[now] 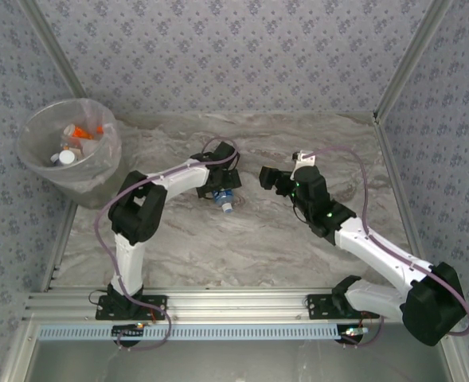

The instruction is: Put the plastic bottles in the bin

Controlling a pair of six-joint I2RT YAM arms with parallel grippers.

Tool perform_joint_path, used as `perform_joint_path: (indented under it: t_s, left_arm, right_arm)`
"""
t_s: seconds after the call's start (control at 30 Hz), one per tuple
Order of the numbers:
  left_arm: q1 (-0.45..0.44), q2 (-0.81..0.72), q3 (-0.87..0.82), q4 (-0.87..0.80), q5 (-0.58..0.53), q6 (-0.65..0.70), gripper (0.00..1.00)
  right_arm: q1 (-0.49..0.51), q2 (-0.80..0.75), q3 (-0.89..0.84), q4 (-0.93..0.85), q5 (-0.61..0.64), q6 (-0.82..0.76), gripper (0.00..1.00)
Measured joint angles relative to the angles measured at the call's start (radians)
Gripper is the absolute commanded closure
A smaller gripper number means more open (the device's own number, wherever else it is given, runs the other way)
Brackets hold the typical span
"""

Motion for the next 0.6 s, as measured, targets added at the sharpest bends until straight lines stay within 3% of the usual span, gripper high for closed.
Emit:
perform_joint_path:
  t_s: [0.6]
  left_arm:
    - [0.004,0.031,0.012,0.058,0.077,0.087,0.45]
  right_arm:
    - [0.0,0.0,0.0,-0.003,0.003,-0.011,0.0]
